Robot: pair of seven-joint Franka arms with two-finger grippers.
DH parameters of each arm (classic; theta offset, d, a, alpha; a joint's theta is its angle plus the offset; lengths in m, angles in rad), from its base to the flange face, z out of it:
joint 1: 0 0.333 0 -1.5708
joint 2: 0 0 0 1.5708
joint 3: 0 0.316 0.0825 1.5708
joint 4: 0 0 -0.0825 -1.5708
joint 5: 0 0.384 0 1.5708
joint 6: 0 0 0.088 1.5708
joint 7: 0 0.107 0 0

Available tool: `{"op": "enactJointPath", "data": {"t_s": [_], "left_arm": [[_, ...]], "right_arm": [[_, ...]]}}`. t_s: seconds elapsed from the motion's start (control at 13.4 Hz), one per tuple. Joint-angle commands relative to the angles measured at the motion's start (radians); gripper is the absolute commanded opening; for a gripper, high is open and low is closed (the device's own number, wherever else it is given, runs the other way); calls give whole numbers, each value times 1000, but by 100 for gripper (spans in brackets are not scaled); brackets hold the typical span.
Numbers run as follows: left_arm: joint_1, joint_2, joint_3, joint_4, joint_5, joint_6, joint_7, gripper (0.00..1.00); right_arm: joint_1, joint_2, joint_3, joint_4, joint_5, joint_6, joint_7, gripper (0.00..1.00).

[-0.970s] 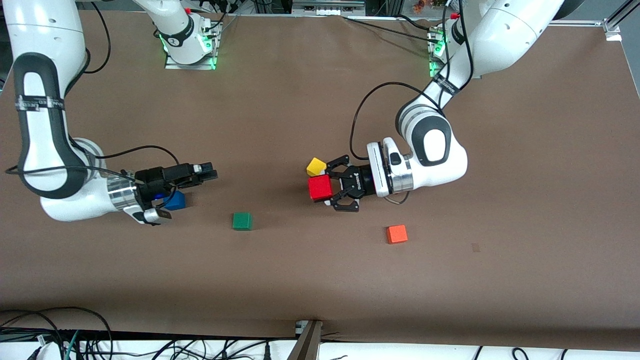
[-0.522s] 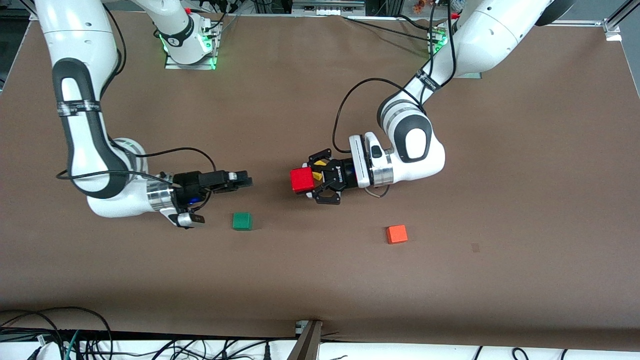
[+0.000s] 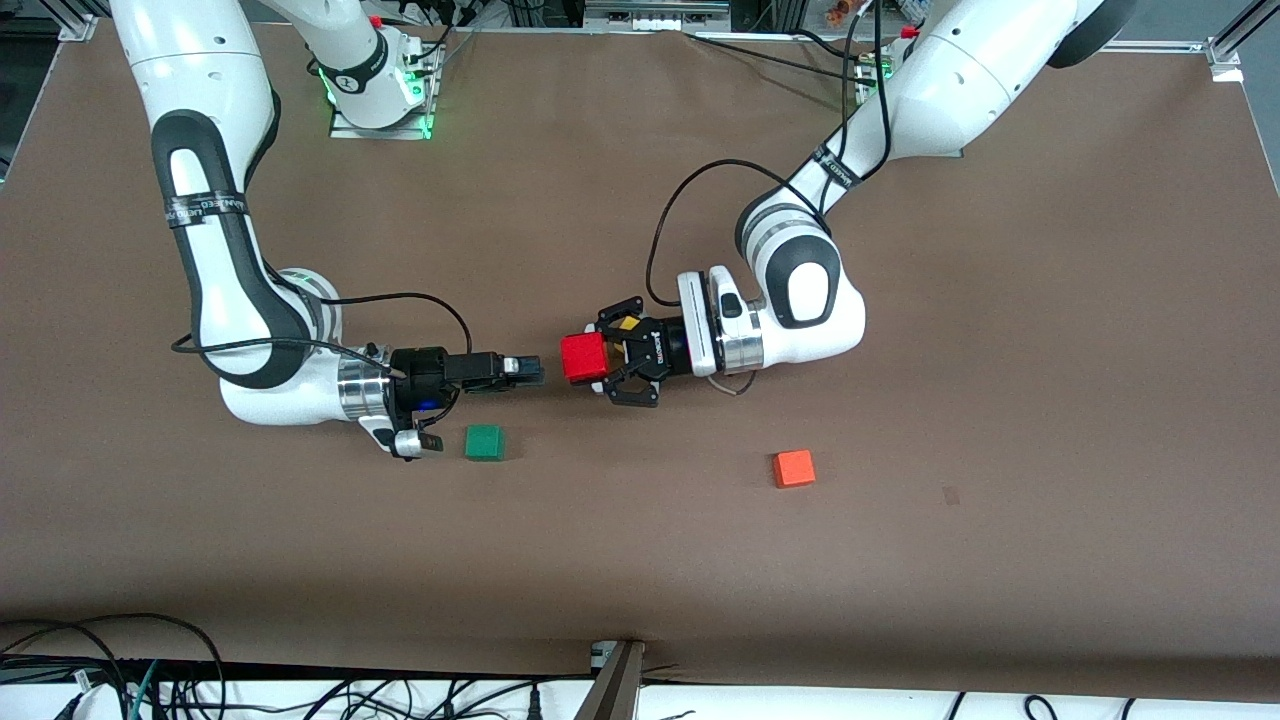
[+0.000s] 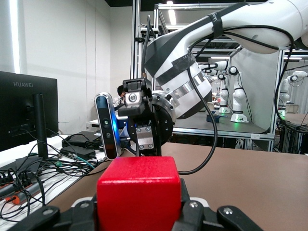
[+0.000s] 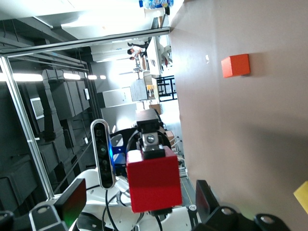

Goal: Pass red block to right arm, stack on blue
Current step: 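Bring the red cube to the right gripper and close the right gripper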

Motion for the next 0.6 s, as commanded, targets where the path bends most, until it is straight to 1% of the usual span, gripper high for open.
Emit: {"op": "enactJointPath", "data": {"t_s": [0.0,0.3,0.52], "left_arm": [[-17,25,6,41,-51,3,35,18],[-23,25,4,41,-54,3,35,18],[-32,25,4,41,-82,1,35,18]], "right_arm": [[20,-21,-6,-29,45,30,-23,100],[34,-6,-6,-27,45,56,-75,100],[38,-1,-6,-27,47,67,-86,100]]}}
